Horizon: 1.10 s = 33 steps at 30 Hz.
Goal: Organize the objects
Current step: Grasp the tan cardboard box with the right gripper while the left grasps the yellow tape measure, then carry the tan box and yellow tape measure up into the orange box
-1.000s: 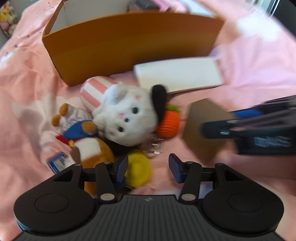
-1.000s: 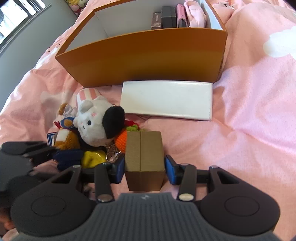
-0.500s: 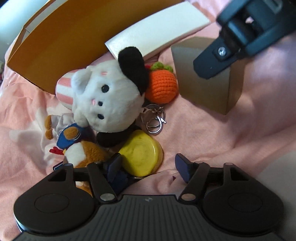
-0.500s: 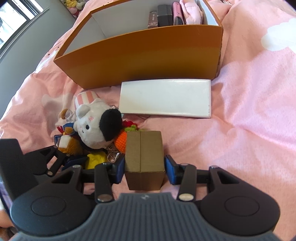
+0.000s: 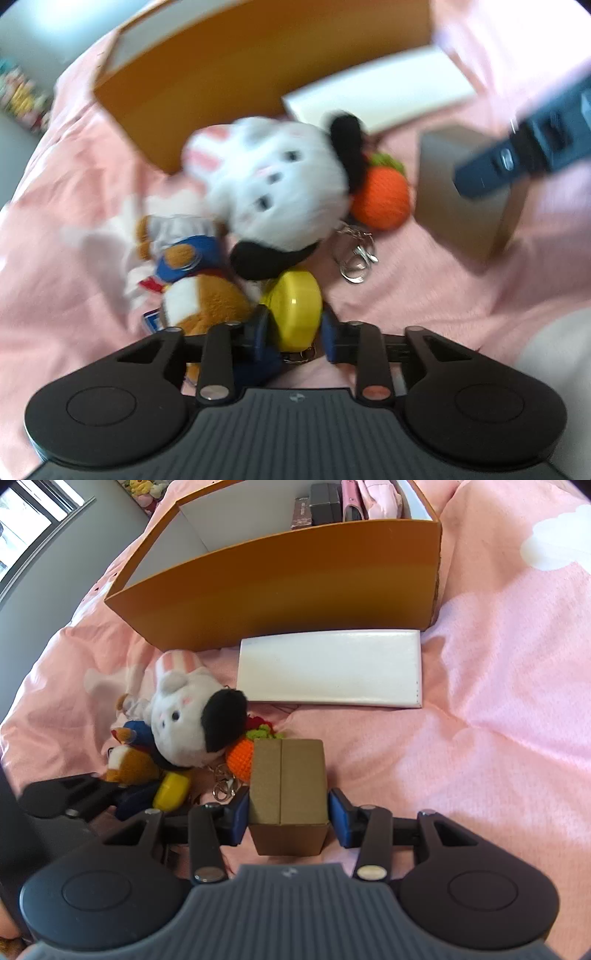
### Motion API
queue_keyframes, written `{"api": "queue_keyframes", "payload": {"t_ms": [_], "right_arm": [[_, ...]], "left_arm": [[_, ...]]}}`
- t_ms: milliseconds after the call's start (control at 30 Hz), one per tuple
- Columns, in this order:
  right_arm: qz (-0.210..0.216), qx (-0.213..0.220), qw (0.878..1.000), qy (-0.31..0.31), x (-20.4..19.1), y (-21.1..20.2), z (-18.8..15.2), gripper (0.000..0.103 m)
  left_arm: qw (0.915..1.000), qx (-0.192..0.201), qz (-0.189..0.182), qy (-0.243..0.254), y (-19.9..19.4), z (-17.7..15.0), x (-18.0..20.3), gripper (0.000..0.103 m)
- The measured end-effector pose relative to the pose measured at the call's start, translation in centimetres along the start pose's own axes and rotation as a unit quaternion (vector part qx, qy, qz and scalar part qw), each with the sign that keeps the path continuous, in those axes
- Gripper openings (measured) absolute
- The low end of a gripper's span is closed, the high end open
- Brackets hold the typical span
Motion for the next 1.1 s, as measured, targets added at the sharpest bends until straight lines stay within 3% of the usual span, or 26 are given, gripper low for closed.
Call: {"api": "queue_keyframes", "payload": {"t_ms": [200,300,433,733,767,900,1100], "right_arm": [[0.024,-0.001,1.000,-0.005,-0.8,-0.2,-0.1,0.047],[0.030,-0.007,0.999,-0.014,-1.3,0.1,-0.2,0.047],[0.024,-0.019,0.999,-0.014,-1.4,0.7,-0.3,0.047],[0.022,-0.028,0.999,-0.014,-1.3,1.2,-0.3,0.048],[0.023,-0.029,0.999,-0.014,-1.3,1.2,-0.3,0.048],[0.028,-0.030,0.999,-0.010,-1.1,1.0,-0.4,0.048],[0.024,-0.038,0.999,-0.017,-1.5,1.2,-0.4,0.048]], "left_arm": [[0.9919,0.004,-0.043,-0.119,-1.8,-0.9,-4.3,0.023],[0.9883,0.003,-0.051,-0.144,-1.8,-0.4,-5.0,0.023],[0.9881,-0.016,-0.058,-0.142,-0.5,0.2,-4.6,0.029],[0.9949,-0.029,-0.030,-0.092,1.6,0.0,-2.8,0.027],[0.9948,-0.026,-0.032,-0.093,1.3,0.0,-2.8,0.023],[0.9909,-0.022,-0.051,-0.122,0.5,-0.3,-3.8,0.023],[0.9911,-0.020,-0.054,-0.120,-0.5,0.4,-3.5,0.022]]}}
Point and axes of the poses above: each gripper's, at about its wrist camera, not at the fingertips, and y roughly the way its jaws point, x to its right, z to its top, the point moved 6 cm from there along y, roughly the way its jaws point, and after that the axes turned 9 degrees about z, right-handed, at the moved point
